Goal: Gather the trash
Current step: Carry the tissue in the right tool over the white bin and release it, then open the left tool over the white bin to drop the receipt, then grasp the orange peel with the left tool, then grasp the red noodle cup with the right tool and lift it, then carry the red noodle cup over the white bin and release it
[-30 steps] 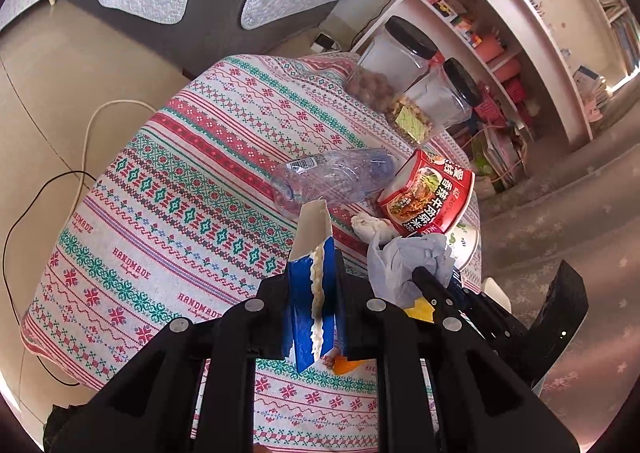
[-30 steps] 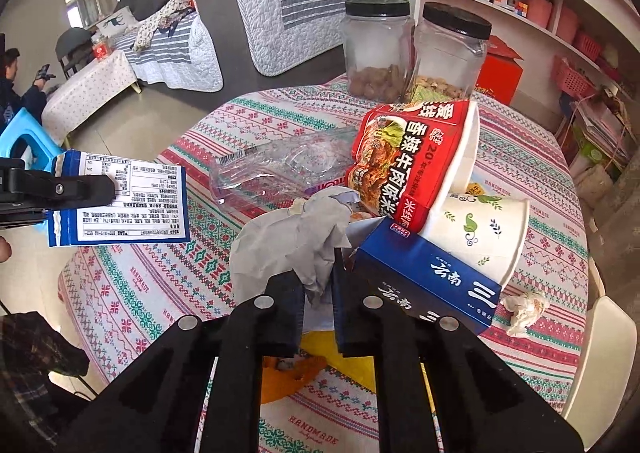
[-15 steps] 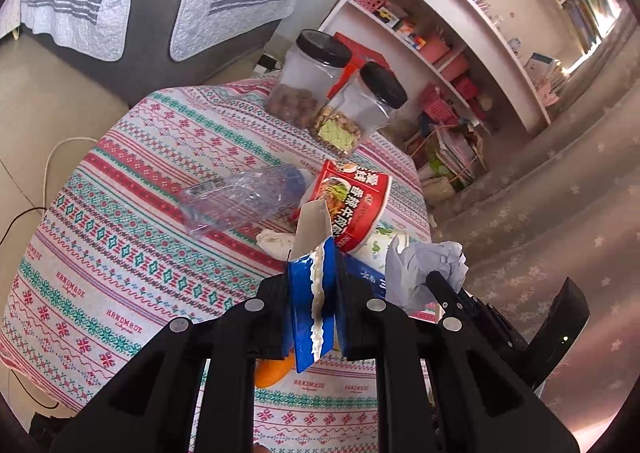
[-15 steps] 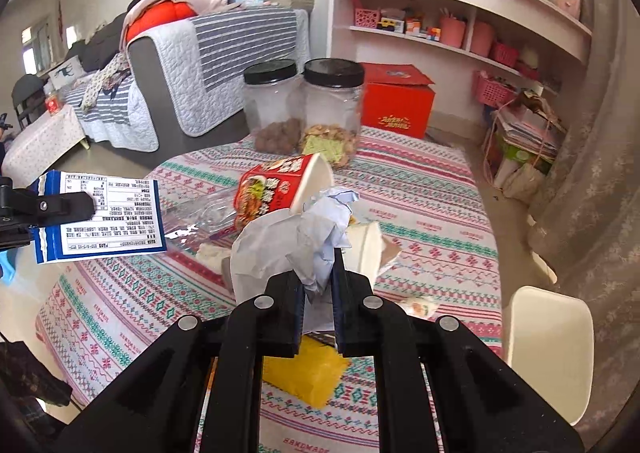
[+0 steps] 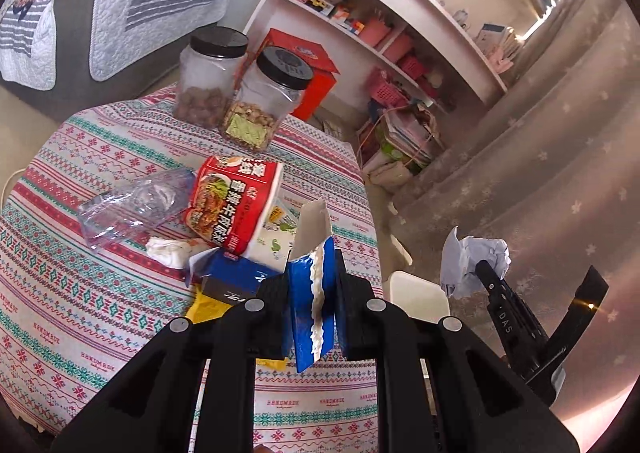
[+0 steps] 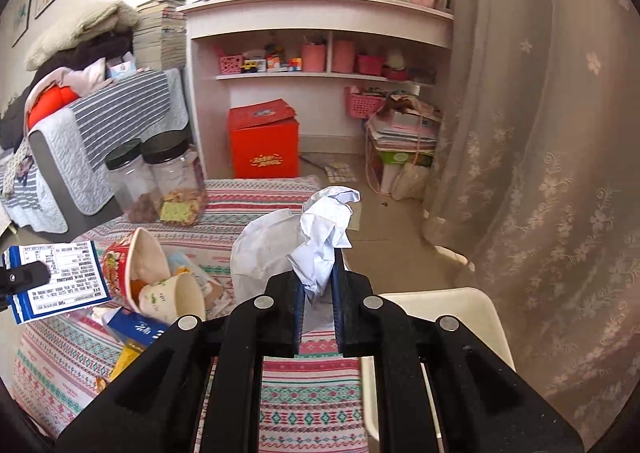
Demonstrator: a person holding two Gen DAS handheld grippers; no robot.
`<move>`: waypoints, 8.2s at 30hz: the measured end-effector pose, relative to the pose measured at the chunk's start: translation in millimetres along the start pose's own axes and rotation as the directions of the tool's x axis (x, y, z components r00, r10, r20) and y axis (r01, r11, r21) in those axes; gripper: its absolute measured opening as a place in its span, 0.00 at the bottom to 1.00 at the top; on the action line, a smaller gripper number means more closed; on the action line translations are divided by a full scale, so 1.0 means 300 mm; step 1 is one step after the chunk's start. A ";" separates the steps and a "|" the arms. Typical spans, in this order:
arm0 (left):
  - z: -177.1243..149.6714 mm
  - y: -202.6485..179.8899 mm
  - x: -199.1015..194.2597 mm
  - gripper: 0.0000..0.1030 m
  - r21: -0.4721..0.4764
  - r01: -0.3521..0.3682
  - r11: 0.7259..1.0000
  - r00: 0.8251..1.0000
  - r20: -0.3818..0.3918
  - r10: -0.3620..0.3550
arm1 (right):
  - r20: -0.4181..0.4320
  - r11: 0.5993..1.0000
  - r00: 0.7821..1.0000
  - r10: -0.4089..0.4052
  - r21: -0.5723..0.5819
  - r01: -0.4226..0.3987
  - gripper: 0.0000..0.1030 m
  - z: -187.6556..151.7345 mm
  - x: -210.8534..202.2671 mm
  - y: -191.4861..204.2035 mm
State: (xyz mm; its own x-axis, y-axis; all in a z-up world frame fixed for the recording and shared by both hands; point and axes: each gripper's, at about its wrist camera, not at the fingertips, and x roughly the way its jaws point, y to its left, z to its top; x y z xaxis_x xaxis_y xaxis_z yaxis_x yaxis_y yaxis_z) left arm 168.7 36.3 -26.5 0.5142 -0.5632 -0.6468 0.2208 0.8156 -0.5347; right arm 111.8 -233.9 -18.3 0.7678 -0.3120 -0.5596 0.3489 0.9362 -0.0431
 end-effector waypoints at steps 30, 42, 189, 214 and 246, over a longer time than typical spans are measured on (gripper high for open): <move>-0.225 -0.705 0.487 0.16 0.231 0.149 0.961 0.973 -0.209 -0.100 | -0.057 0.864 0.958 -0.283 0.418 0.280 0.93 -0.158 -0.101 -0.755; -0.299 -0.873 0.624 0.21 0.270 0.171 0.948 0.957 -0.274 -0.095 | -0.106 0.804 0.939 -0.327 0.491 0.335 0.93 -0.198 -0.134 -0.873; -0.006 0.440 -0.107 0.21 -0.190 -0.268 0.944 0.963 -0.082 0.257 | -0.572 0.579 0.762 0.303 -0.525 -0.624 0.56 0.033 0.419 0.882; 0.015 0.247 -0.167 0.21 -0.100 -0.238 0.966 0.955 0.156 0.251 | 0.073 0.886 0.902 0.425 -0.237 -0.398 0.57 0.147 -0.012 0.467; -0.052 -0.110 0.087 0.21 0.117 -0.175 0.978 0.981 0.111 0.162 | 0.189 0.989 0.977 -0.101 0.123 0.079 0.59 -0.002 -0.078 -0.191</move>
State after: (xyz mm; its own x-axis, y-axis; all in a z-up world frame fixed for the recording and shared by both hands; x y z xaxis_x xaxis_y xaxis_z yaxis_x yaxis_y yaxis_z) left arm 162.0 -7.4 -34.2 0.6320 -0.4054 -0.6605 0.2226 0.9113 -0.3463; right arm 73.5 -280.2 -3.2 0.8163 -0.4302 -0.3854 0.4716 0.8817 0.0149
